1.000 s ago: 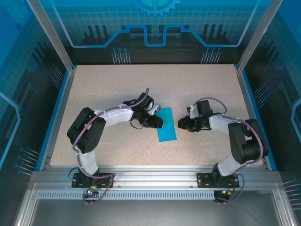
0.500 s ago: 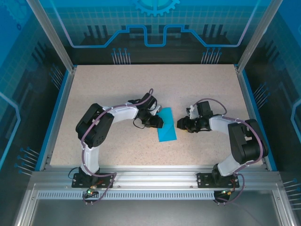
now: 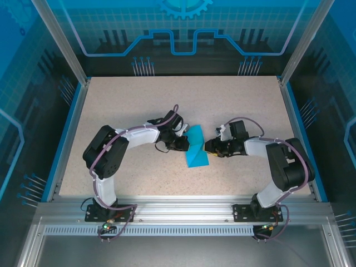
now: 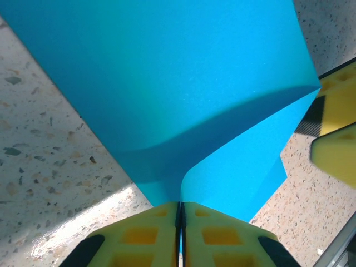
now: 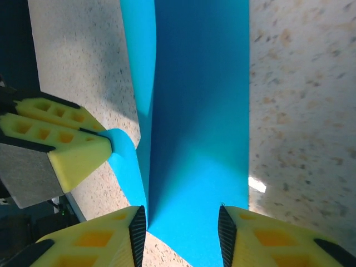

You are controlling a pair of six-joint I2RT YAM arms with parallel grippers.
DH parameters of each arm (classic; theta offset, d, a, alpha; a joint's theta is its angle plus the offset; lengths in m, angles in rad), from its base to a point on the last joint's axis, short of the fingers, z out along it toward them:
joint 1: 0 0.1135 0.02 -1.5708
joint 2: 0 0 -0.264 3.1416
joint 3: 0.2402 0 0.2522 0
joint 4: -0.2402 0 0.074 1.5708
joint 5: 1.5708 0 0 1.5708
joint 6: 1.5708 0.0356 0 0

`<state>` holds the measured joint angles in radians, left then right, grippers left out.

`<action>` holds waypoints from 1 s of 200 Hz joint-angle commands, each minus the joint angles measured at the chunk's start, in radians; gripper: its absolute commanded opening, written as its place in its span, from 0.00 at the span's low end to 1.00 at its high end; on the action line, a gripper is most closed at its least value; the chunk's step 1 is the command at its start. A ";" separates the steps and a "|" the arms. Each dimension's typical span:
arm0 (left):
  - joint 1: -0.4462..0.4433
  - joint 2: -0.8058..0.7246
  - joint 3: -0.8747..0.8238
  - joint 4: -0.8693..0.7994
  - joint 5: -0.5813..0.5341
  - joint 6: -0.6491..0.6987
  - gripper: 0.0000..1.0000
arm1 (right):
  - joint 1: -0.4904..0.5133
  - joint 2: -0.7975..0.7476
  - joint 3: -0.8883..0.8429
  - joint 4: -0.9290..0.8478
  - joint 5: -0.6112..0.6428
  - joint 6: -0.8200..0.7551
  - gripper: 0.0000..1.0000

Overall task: Fold a paper plane with a square sheet of paper (fold left side to right side)
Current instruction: Turn over the paper at the center of the table.

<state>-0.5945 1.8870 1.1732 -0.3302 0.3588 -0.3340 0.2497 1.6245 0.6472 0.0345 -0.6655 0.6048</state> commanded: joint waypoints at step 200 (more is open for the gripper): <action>0.206 -0.457 -0.234 0.268 0.092 -0.183 0.75 | -0.013 -0.059 0.193 0.074 -0.174 -0.067 0.00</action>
<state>-0.4347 1.5429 0.9878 -0.1780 0.3840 -0.4465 0.2840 1.6520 0.7902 0.1139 -0.7506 0.5995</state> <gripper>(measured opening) 0.698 0.044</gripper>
